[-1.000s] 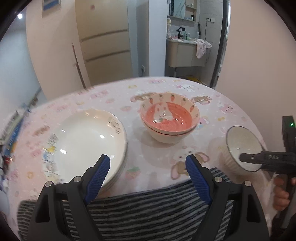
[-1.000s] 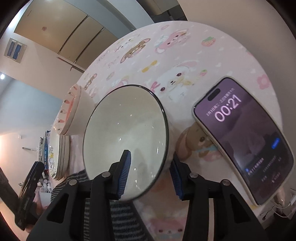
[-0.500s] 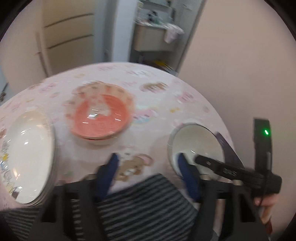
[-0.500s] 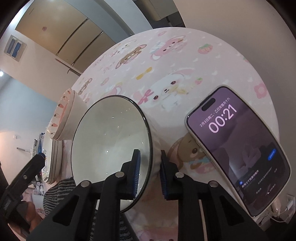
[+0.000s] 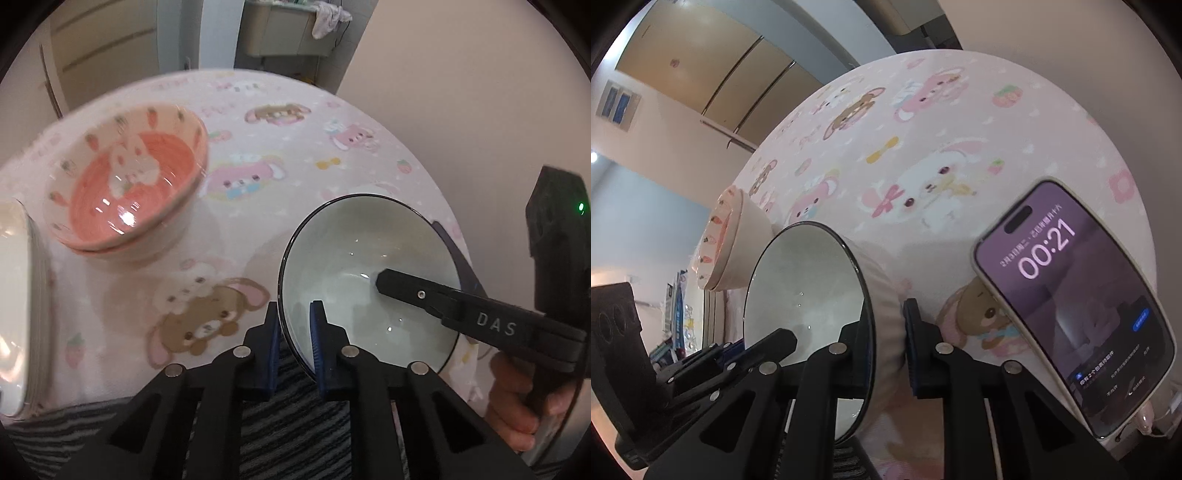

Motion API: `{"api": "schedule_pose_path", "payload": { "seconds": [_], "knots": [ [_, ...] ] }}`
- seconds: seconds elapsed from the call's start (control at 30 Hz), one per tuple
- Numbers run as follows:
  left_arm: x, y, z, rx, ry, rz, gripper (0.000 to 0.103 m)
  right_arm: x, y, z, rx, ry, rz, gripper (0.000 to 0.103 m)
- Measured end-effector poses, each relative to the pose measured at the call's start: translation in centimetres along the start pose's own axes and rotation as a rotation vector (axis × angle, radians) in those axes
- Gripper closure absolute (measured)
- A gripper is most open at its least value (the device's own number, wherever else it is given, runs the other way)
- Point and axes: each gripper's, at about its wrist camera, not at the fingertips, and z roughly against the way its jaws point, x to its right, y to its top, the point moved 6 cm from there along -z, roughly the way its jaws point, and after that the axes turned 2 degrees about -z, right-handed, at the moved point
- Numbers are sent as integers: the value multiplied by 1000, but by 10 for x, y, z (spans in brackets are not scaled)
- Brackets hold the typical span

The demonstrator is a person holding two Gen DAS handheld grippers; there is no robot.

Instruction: Organize plates and bowls

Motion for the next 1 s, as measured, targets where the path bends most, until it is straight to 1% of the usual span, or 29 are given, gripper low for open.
{"api": "schedule_pose_path", "payload": {
  "seconds": [0.07,0.13,0.27,0.43,0.5,0.6,0.67,0.73,0.8,0.9,0.93,1.0],
  "knots": [
    [-1,1,19,54,64,-31,86,-13,-2,6,-5,30,26,88],
    [-7,2,40,85,82,-23,86,-26,-2,12,2,57,46,88],
    [-30,-3,77,116,85,50,86,-60,-7,23,5,100,108,88],
    [-66,-19,106,179,138,155,87,-106,-26,16,-30,128,204,87],
    [-77,-21,109,185,164,155,87,-124,-30,14,-19,117,256,86],
    [-90,-24,113,184,160,158,90,-142,-30,13,7,107,307,86],
    [-95,-31,113,186,169,134,91,-148,-33,8,-13,133,309,86],
    [-104,-45,114,180,159,154,91,-151,-41,-4,-65,151,312,86],
    [-114,-56,107,157,148,177,91,-153,-54,-16,-115,135,326,86],
    [-129,-62,94,131,155,199,91,-157,-67,-35,-160,113,344,86],
    [-132,-65,89,125,147,211,91,-157,-70,-40,-167,105,339,86],
    [-135,-66,82,117,131,216,91,-157,-72,-45,-147,80,353,85]
  ]
}}
